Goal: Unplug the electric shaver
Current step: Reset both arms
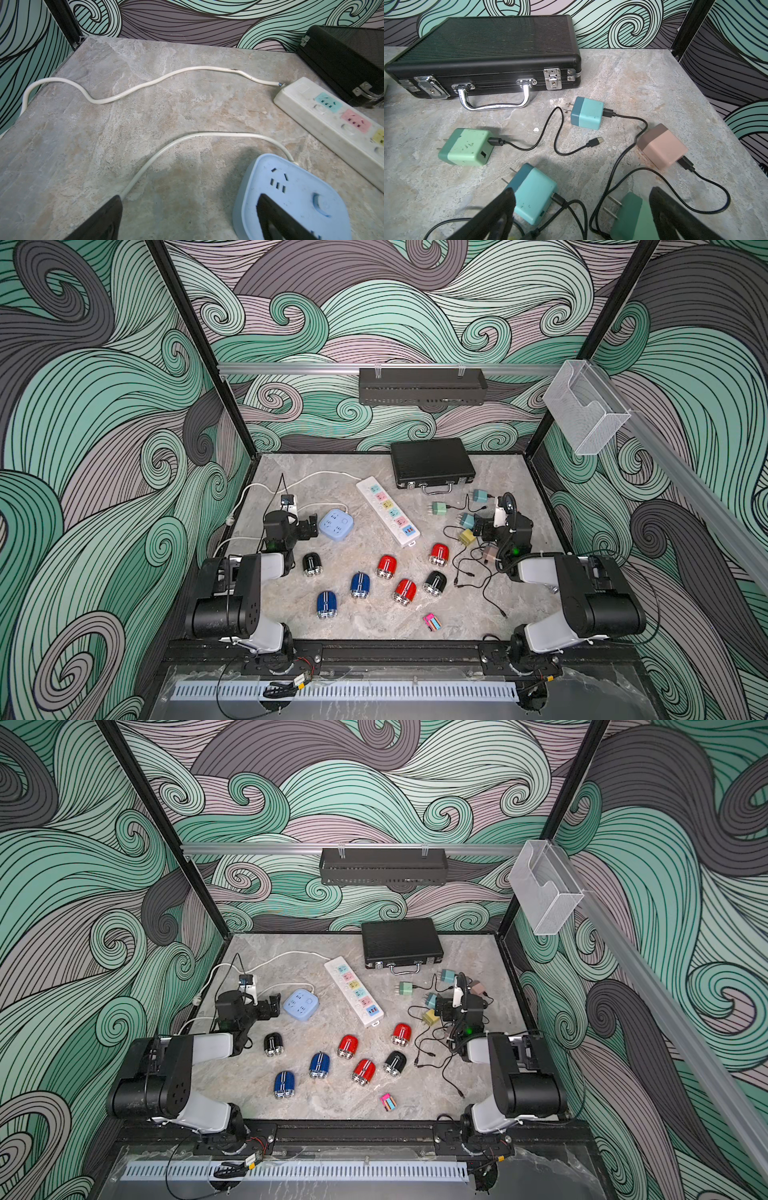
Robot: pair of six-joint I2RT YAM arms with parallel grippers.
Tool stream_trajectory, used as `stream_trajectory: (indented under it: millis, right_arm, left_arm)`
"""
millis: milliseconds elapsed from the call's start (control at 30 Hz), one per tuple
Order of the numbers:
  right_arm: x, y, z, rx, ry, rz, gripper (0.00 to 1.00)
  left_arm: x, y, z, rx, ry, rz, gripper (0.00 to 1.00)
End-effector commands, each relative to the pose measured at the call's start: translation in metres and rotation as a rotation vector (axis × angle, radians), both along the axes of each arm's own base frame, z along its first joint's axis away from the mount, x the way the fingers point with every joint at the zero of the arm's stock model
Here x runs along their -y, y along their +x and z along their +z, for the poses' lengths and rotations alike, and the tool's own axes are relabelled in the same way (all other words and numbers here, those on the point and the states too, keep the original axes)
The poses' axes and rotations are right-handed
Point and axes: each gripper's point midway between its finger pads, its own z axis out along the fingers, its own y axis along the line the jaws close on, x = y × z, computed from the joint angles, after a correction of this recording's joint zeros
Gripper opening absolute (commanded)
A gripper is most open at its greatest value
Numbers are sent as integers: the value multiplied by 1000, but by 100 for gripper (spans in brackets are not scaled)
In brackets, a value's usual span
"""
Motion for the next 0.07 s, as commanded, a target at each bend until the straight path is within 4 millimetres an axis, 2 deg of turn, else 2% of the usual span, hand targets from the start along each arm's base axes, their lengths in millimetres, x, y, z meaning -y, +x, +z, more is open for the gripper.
stream_trajectory:
  millis: [0, 33]
  right_arm:
    - [-2, 5, 10, 32, -15, 9, 100]
    - [-2, 5, 10, 34, -15, 11, 100]
  left_arm:
    - [-1, 5, 5, 19, 5, -9, 99]
    - [-1, 5, 4, 19, 5, -9, 99]
